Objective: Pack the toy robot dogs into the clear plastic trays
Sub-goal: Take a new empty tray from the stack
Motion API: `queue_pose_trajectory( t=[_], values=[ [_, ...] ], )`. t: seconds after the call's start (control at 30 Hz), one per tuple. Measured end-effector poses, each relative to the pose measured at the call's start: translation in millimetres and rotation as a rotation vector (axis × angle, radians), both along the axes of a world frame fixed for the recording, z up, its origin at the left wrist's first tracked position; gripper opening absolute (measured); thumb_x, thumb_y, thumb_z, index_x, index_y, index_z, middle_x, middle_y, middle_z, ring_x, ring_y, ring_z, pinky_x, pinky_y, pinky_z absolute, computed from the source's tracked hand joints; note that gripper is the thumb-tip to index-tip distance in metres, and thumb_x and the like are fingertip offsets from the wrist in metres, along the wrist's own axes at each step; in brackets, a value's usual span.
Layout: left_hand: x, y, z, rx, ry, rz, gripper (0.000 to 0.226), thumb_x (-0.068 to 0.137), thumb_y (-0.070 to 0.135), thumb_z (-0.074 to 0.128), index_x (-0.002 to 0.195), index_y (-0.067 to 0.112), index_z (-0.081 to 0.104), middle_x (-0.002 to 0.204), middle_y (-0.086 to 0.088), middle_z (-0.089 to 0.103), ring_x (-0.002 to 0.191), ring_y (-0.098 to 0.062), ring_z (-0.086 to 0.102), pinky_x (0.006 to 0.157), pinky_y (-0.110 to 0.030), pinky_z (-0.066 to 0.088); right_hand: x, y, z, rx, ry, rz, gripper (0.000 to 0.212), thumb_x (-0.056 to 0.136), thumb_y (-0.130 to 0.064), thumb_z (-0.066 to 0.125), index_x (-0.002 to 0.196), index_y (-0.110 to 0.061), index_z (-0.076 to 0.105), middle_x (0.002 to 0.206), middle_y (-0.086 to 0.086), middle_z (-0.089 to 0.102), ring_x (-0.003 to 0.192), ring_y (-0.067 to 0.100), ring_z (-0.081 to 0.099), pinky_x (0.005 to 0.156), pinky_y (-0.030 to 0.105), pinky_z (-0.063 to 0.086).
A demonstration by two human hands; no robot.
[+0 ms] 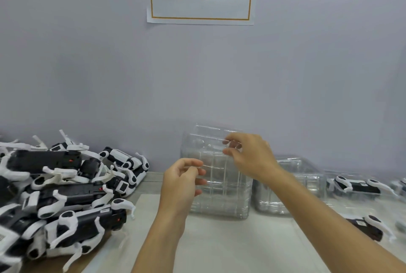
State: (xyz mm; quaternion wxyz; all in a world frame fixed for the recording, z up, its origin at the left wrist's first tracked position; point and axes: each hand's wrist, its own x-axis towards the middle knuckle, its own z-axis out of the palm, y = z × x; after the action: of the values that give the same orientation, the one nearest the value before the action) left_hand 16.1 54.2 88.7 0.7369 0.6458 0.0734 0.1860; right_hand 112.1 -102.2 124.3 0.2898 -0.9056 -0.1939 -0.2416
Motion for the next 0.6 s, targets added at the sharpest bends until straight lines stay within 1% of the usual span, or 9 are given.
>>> queue_pose_trajectory(
  t=[0.07, 0.13, 0.23, 0.3, 0.43, 0.53, 0.6],
  values=[
    [-1, 2, 0, -0.008, -0.004, 0.01, 0.028, 0.092, -0.001, 0.049, 0.086, 0.017, 0.07, 0.081, -0.003, 0.072, 0.067, -0.015, 0.067, 0.061, -0.029, 0.05, -2, 0, 8, 0.058, -0.043, 0.004, 0.009, 0.092, -0.029, 0.067, 0.097, -0.036, 0.067, 0.084, -0.02, 0.065, 0.093, 0.009, 0.061, 0.1, 0.046, 0.043],
    [-1, 4, 1, -0.009, -0.009, 0.018, 0.029, 0.092, -0.002, 0.048, 0.088, 0.015, 0.071, 0.083, -0.005, 0.072, 0.068, -0.016, 0.068, 0.061, -0.028, 0.051, -7, 0, 18, 0.132, -0.089, 0.02, 0.011, 0.092, -0.027, 0.067, 0.092, -0.037, 0.064, 0.082, -0.021, 0.064, 0.092, 0.009, 0.061, 0.099, 0.048, 0.043],
    [-1, 7, 2, -0.024, -0.023, 0.035, 0.03, 0.092, -0.003, 0.047, 0.088, 0.015, 0.071, 0.082, -0.004, 0.072, 0.068, -0.015, 0.068, 0.059, -0.027, 0.051, -17, -2, 33, 0.203, -0.155, 0.044, 0.012, 0.092, -0.025, 0.069, 0.099, -0.034, 0.068, 0.085, -0.021, 0.066, 0.097, 0.01, 0.06, 0.1, 0.049, 0.043],
    [-2, 8, 4, -0.045, -0.038, 0.054, 0.03, 0.092, -0.003, 0.046, 0.087, 0.014, 0.07, 0.082, -0.005, 0.072, 0.069, -0.017, 0.067, 0.058, -0.027, 0.05, -28, -4, 39, 0.238, -0.177, 0.066, 0.016, 0.09, -0.023, 0.071, 0.104, -0.032, 0.07, 0.089, -0.021, 0.067, 0.103, 0.012, 0.06, 0.102, 0.05, 0.041],
    [-4, 12, 9, -0.111, -0.09, 0.123, 0.027, 0.095, -0.003, 0.045, 0.09, 0.013, 0.067, 0.085, -0.007, 0.068, 0.07, -0.02, 0.066, 0.059, -0.029, 0.051, -59, -9, 37, 0.314, -0.2, 0.114, 0.022, 0.086, -0.018, 0.076, 0.104, -0.032, 0.073, 0.091, -0.028, 0.064, 0.109, 0.011, 0.059, 0.106, 0.049, 0.039],
    [-8, 18, 18, -0.213, -0.143, 0.152, 0.02, 0.1, 0.006, 0.046, 0.096, 0.014, 0.063, 0.092, -0.009, 0.064, 0.071, -0.022, 0.065, 0.061, -0.031, 0.054, -81, -14, 25, 0.367, -0.177, 0.152, 0.024, 0.081, -0.016, 0.081, 0.096, -0.033, 0.075, 0.086, -0.035, 0.062, 0.105, 0.004, 0.06, 0.106, 0.046, 0.041],
    [-11, 23, 22, -0.254, -0.172, 0.143, 0.016, 0.103, 0.017, 0.047, 0.103, 0.015, 0.063, 0.099, -0.009, 0.063, 0.077, -0.024, 0.066, 0.064, -0.035, 0.055, -92, -18, 17, 0.389, -0.155, 0.173, 0.027, 0.078, -0.014, 0.083, 0.09, -0.037, 0.076, 0.085, -0.035, 0.065, 0.1, -0.002, 0.06, 0.103, 0.039, 0.043]
  ],
)
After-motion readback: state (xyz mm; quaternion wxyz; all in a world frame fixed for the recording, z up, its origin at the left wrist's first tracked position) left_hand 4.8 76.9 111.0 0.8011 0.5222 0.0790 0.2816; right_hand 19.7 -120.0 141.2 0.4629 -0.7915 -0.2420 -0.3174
